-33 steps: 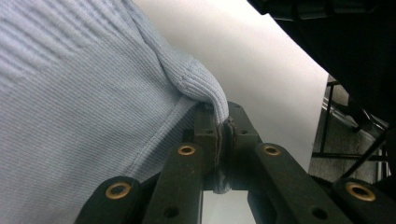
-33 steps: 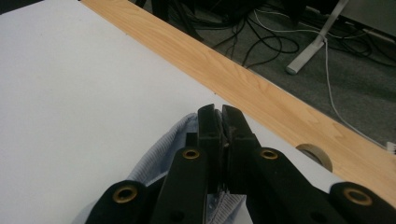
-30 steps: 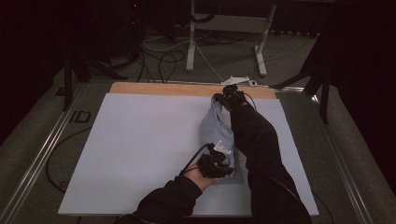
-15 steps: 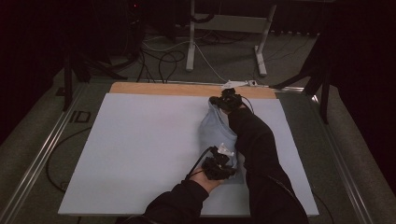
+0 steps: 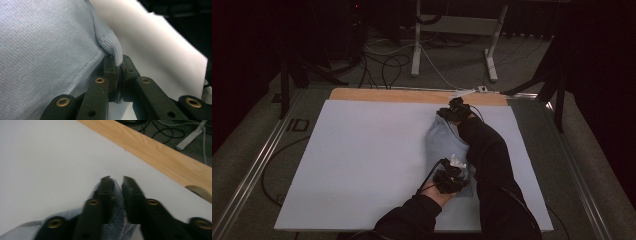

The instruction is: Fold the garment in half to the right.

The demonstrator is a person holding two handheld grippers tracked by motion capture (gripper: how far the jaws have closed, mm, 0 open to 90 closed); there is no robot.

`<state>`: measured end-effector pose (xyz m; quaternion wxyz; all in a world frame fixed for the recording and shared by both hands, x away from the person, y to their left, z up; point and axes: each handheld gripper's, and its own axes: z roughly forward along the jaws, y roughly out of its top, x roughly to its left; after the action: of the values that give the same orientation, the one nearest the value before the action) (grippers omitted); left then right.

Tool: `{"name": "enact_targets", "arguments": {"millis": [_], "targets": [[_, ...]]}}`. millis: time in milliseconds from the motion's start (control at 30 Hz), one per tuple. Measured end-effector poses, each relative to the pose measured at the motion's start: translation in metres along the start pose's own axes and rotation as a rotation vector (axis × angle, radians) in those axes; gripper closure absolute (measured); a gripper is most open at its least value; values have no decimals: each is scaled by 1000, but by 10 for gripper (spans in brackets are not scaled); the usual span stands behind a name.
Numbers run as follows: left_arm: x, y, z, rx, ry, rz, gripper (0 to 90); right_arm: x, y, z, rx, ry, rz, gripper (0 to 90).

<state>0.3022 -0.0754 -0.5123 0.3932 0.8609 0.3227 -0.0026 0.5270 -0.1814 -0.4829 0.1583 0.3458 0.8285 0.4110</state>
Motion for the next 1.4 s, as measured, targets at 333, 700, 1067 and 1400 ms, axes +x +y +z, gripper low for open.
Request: {"name": "enact_targets", "arguments": {"millis": [333,700,1067,1400], "targets": [[-3,2,7,4,12,2,858,-12,12,-41,2,-25,44,556],[-24,5,-6,-126,-97,103,510,13,4,-28,59,26,-16,773],[-29,-4,-32,-204,-133,107,446,4,-8,-11,168,-9,94,561],[-10,-22,-50,-284,-85,177,308,7,-9,-13,209,-39,23,888]]}}
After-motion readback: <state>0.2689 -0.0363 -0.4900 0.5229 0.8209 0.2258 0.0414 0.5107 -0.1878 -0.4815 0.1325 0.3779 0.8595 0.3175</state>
